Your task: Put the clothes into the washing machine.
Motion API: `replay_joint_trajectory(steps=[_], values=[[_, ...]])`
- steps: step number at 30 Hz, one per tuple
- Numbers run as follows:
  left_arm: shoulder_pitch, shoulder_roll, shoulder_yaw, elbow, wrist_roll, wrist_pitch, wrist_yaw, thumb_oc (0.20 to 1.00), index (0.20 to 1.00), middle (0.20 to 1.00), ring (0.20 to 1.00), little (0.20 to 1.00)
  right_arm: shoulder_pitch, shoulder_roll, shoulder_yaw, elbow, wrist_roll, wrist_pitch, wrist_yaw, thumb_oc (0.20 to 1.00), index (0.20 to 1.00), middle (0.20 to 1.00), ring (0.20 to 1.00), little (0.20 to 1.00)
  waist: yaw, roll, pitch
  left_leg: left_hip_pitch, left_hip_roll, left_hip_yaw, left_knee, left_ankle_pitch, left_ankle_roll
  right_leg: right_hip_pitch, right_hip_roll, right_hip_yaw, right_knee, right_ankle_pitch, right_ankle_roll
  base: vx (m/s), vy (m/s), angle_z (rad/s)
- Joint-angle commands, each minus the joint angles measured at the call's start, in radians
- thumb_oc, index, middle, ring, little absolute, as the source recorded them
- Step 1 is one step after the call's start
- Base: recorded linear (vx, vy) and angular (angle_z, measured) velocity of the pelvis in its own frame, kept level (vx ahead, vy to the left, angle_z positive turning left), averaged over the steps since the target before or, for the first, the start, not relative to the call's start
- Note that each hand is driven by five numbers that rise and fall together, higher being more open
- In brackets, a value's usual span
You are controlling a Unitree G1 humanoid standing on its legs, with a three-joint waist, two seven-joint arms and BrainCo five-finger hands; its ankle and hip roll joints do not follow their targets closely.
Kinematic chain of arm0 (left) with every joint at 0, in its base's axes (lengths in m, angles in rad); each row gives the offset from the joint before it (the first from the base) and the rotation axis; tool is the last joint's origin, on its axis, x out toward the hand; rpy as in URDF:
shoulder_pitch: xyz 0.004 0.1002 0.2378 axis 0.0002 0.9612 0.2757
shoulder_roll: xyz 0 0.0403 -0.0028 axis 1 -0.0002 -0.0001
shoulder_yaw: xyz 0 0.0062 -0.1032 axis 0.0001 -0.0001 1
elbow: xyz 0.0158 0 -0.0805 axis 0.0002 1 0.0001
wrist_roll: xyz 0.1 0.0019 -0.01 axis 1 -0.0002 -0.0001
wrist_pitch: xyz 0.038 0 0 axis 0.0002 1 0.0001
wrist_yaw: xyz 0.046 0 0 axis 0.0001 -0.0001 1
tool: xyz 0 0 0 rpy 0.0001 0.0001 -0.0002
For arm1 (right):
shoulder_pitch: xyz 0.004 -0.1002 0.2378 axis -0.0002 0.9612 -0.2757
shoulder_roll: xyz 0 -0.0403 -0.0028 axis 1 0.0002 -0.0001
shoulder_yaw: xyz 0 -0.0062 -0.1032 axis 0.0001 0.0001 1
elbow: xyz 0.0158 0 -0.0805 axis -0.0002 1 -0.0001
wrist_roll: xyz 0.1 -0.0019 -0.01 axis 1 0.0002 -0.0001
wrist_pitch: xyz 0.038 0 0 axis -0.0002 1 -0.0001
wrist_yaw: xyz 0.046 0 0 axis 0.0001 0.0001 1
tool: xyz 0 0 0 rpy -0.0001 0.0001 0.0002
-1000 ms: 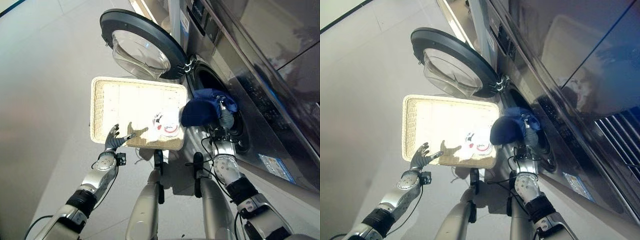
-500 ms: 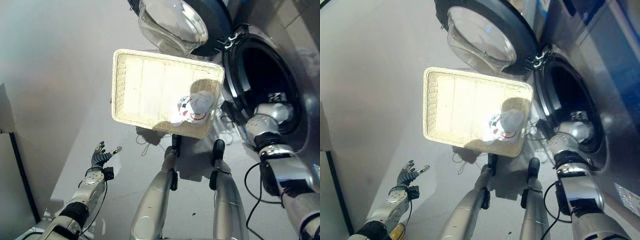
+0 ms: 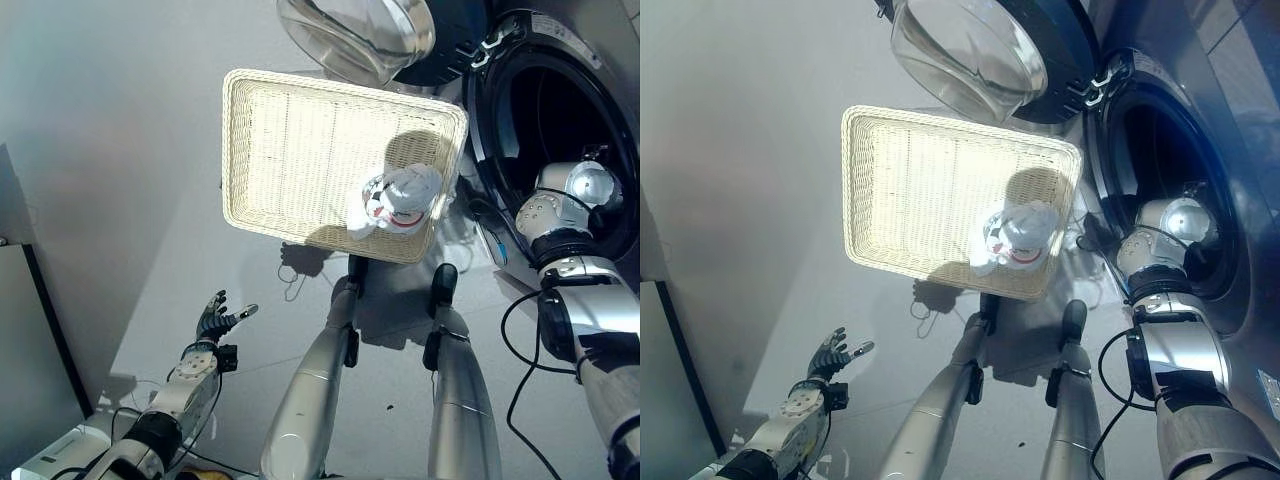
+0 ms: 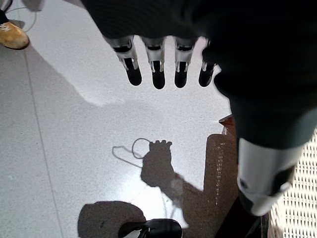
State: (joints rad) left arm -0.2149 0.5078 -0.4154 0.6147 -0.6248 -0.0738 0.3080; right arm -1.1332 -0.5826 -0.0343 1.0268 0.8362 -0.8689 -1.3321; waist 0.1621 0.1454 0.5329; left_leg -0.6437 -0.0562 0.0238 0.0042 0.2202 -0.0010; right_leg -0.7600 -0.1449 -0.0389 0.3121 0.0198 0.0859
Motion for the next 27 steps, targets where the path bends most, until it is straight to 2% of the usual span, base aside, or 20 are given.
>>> replay_joint_trajectory(steps=[1, 3, 4, 5, 6, 7, 8, 9, 10, 11, 12, 13, 15, 17, 22, 26, 27], values=[[0.069, -0.007, 0.019, 0.022, -0.021, 0.014, -0.017, 1.000, 1.000, 1.000, 1.000, 1.000, 0.007, -0.455, -0.061, -0.076, 0.043, -0.389, -0.072, 0.200, 0.200, 0.200, 0.200, 0.200, -0.084, 0.039, -0.013, -0.057, -0.019, -0.039, 0.174, -0.101, -0.042, 0.021, 0.079, -0.110, -0.022, 0.029, -0.035, 0.03, -0.021, 0.01], [0.070, -0.008, 0.011, 0.020, -0.025, 0.018, -0.025, 1.000, 1.000, 1.000, 1.000, 1.000, 0.016, -0.422, -0.059, -0.144, 0.192, -0.373, 0.107, 0.200, 0.200, 0.200, 0.200, 0.200, -0.082, 0.044, -0.013, -0.065, -0.016, -0.040, 0.174, -0.098, -0.044, 0.014, 0.078, -0.111, -0.021, 0.028, -0.036, 0.01, 0.002, 0.03], [0.073, -0.009, 0.014, 0.020, -0.023, 0.019, -0.032, 1.000, 1.000, 1.000, 1.000, 1.000, 0.034, -0.404, -0.068, -0.167, 0.350, -0.326, 0.265, 0.514, 0.514, 0.514, 0.514, 0.514, -0.083, 0.046, -0.013, -0.070, -0.016, -0.038, 0.175, -0.096, -0.045, 0.008, 0.079, -0.111, -0.020, 0.029, -0.037, 0.04, 0.001, 0.08], [0.078, -0.013, 0.009, 0.018, -0.023, 0.020, -0.036, 1.000, 1.000, 1.000, 1.000, 1.000, 0.052, -0.377, -0.079, -0.183, 0.555, -0.199, 0.521, 0.777, 0.777, 0.777, 0.777, 0.777, -0.084, 0.050, -0.013, -0.066, -0.016, -0.038, 0.176, -0.106, -0.045, 0.006, 0.080, -0.107, -0.011, 0.014, -0.037, 0.03, -0.022, 0.11], [0.075, -0.010, 0.009, 0.014, -0.023, 0.026, -0.040, 1.000, 1.000, 1.000, 1.000, 1.000, 0.081, -0.369, -0.094, -0.139, 0.812, -0.016, 0.833, 1.000, 1.000, 1.000, 1.000, 1.000, -0.083, 0.048, -0.013, -0.072, -0.018, -0.040, 0.178, -0.105, -0.045, 0.000, 0.079, -0.108, -0.008, 0.014, -0.036, 0.01, -0.017, 0.14], [0.066, -0.007, 0.010, 0.008, -0.024, 0.033, -0.040, 1.000, 1.000, 1.000, 1.000, 1.000, 0.094, -0.347, -0.083, -0.129, 0.881, 0.123, 0.936, 1.000, 1.000, 1.000, 1.000, 1.000, -0.081, 0.050, -0.013, -0.085, -0.018, -0.039, 0.175, -0.091, -0.044, -0.013, 0.080, -0.109, -0.014, 0.029, -0.038, -0.01, -0.033, 0.15], [0.065, -0.007, 0.009, 0.004, -0.022, 0.036, -0.039, 1.000, 1.000, 1.000, 1.000, 1.000, 0.109, -0.319, -0.066, -0.124, 0.868, 0.254, 0.978, 1.000, 1.000, 1.000, 1.000, 1.000, -0.080, 0.051, -0.013, -0.082, -0.020, -0.039, 0.175, -0.100, -0.043, -0.012, 0.084, -0.104, -0.009, 0.017, -0.037, -0.04, -0.026, 0.13], [0.060, -0.006, 0.012, 0.000, -0.022, 0.037, -0.040, 1.000, 1.000, 1.000, 1.000, 1.000, 0.114, -0.293, -0.045, -0.134, 0.824, 0.352, 0.977, 1.000, 1.000, 1.000, 1.000, 1.000, -0.077, 0.053, -0.013, -0.095, -0.020, -0.037, 0.171, -0.086, -0.041, -0.024, 0.086, -0.106, -0.016, 0.031, -0.039, 0.01, -0.028, 0.09], [0.062, -0.009, 0.019, 0.003, -0.021, 0.032, -0.048, 1.000, 1.000, 1.000, 1.000, 1.000, 0.131, -0.261, -0.021, -0.145, 0.789, 0.506, 0.994, 1.000, 1.000, 1.000, 1.000, 1.000, -0.076, 0.054, -0.013, -0.097, -0.017, -0.037, 0.173, -0.095, -0.042, -0.028, 0.087, -0.102, -0.007, 0.017, -0.039, -0.04, -0.020, 0.05], [0.058, -0.008, 0.022, 0.004, -0.022, 0.027, -0.051, 1.000, 1.000, 1.000, 1.000, 1.000, 0.137, -0.251, -0.014, -0.141, 0.762, 0.570, 1.015, 1.000, 1.000, 1.000, 1.000, 1.000, -0.075, 0.054, -0.013, -0.111, -0.015, -0.036, 0.171, -0.083, -0.042, -0.040, 0.088, -0.103, -0.010, 0.029, -0.040, 0.00, 0.000, 0.00], [0.061, -0.007, 0.020, 0.007, -0.026, 0.023, -0.052, 1.000, 1.000, 1.000, 1.000, 1.000, 0.148, -0.247, -0.008, -0.137, 0.747, 0.601, 1.023, 1.000, 1.000, 1.000, 1.000, 1.000, -0.076, 0.053, -0.013, -0.104, -0.015, -0.036, 0.173, -0.094, -0.043, -0.036, 0.088, -0.102, -0.002, 0.015, -0.039, 0.00, 0.000, 0.00], [0.059, -0.006, 0.024, 0.009, -0.028, 0.018, -0.058, 1.000, 1.000, 1.000, 1.000, 1.000, 0.168, -0.239, 0.006, -0.131, 0.751, 0.670, 1.067, 1.000, 1.000, 1.000, 1.000, 1.000, -0.077, 0.051, -0.013, -0.108, -0.012, -0.033, 0.173, -0.093, -0.044, -0.041, 0.089, -0.101, 0.002, 0.013, -0.041, 0.00, -0.020, -0.03], [0.057, -0.010, 0.021, 0.009, -0.028, 0.003, -0.056, 1.000, 1.000, 1.000, 1.000, 1.000, 0.217, -0.213, 0.006, -0.113, 0.753, 0.687, 1.161, 1.000, 1.000, 1.000, 1.000, 1.000, -0.080, 0.049, -0.013, -0.119, -0.010, -0.032, 0.177, -0.091, -0.043, -0.053, 0.092, -0.101, 0.012, 0.010, -0.041, -0.02, -0.021, -0.05], [0.053, -0.016, 0.012, 0.005, -0.029, -0.017, -0.045, 1.000, 1.000, 1.000, 1.000, 1.000, 0.230, -0.194, -0.004, -0.092, 0.772, 0.666, 1.208, 1.000, 1.000, 1.000, 1.000, 1.000, -0.080, 0.051, -0.013, -0.120, -0.009, -0.028, 0.173, -0.091, -0.044, -0.054, 0.092, -0.101, 0.014, 0.007, -0.041, -0.01, 0.003, -0.07], [0.038, -0.034, -0.011, -0.032, -0.038, -0.082, 0.012, 1.000, 1.000, 1.000, 1.000, 1.000, 0.184, -0.159, -0.032, -0.073, 0.840, 0.525, 1.282, 1.000, 1.000, 1.000, 1.000, 1.000, -0.075, 0.065, -0.013, -0.123, -0.013, -0.028, 0.162, -0.083, -0.042, -0.062, 0.095, -0.099, 0.009, 0.017, -0.038, -0.04, 0.023, -0.01], [0.041, -0.041, -0.013, -0.060, -0.041, -0.129, 0.056, 1.000, 1.000, 1.000, 1.000, 1.000, 0.194, -0.134, -0.052, -0.112, 0.864, 0.463, 1.309, 1.000, 1.000, 1.000, 1.000, 1.000, -0.078, 0.067, -0.013, -0.110, -0.017, -0.027, 0.160, -0.094, -0.041, -0.053, 0.094, -0.094, 0.006, 0.010, -0.035, -0.02, 0.044, 0.01], [0.038, -0.043, -0.006, -0.068, -0.042, -0.139, 0.064, 1.000, 1.000, 1.000, 1.000, 1.000, 0.195, -0.126, -0.059, -0.127, 0.869, 0.444, 1.313, 1.000, 1.000, 1.000, 1.000, 1.000, -0.078, 0.068, -0.013, -0.118, -0.016, -0.026, 0.159, -0.083, -0.040, -0.059, 0.095, -0.095, -0.002, 0.025, -0.036, -0.03, 0.056, -0.01]])
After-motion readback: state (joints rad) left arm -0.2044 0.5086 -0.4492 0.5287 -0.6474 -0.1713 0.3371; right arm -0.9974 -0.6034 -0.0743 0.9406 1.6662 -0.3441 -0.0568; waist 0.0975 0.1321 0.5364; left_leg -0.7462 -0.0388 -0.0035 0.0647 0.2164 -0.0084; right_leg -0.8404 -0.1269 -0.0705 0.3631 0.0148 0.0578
